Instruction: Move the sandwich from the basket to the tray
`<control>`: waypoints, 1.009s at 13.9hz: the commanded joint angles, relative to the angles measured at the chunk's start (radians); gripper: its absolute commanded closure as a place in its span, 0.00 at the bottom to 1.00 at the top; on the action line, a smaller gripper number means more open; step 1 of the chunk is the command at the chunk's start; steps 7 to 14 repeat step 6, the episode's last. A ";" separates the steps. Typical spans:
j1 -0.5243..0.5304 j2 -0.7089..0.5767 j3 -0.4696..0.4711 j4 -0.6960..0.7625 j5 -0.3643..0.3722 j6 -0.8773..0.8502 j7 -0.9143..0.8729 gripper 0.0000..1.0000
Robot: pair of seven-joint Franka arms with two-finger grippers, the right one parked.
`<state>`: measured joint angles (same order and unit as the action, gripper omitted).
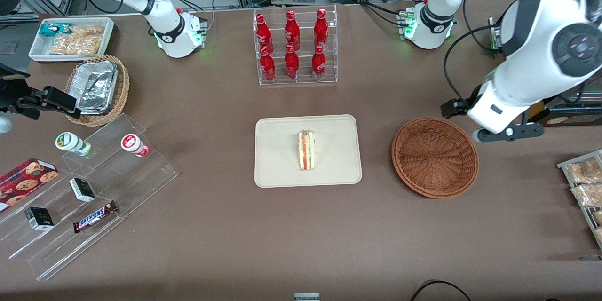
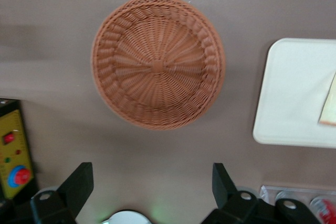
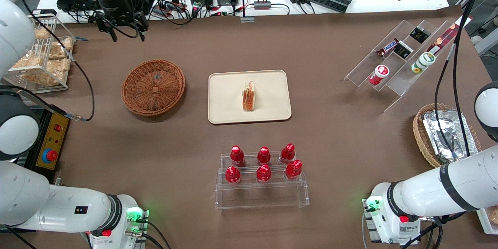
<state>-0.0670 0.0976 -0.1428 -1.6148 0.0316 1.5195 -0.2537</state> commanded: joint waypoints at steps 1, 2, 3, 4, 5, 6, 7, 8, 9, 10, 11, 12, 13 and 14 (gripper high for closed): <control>0.131 -0.068 -0.073 -0.016 0.013 -0.048 0.161 0.00; 0.151 -0.082 -0.075 -0.008 0.011 -0.058 0.200 0.00; 0.174 -0.093 -0.075 -0.001 0.007 -0.065 0.226 0.00; 0.191 -0.105 -0.072 0.001 0.002 -0.065 0.246 0.00; 0.196 -0.113 -0.066 0.010 0.001 -0.065 0.261 0.00; 0.196 -0.116 -0.051 0.016 0.001 -0.062 0.272 0.00; 0.196 -0.116 -0.051 0.016 0.001 -0.062 0.272 0.00; 0.196 -0.116 -0.051 0.016 0.001 -0.062 0.272 0.00; 0.196 -0.116 -0.051 0.016 0.001 -0.062 0.272 0.00; 0.196 -0.116 -0.051 0.016 0.001 -0.062 0.272 0.00; 0.196 -0.116 -0.051 0.016 0.001 -0.062 0.272 0.00; 0.196 -0.116 -0.051 0.016 0.001 -0.062 0.272 0.00; 0.196 -0.116 -0.051 0.016 0.001 -0.062 0.272 0.00; 0.196 -0.116 -0.051 0.016 0.001 -0.062 0.272 0.00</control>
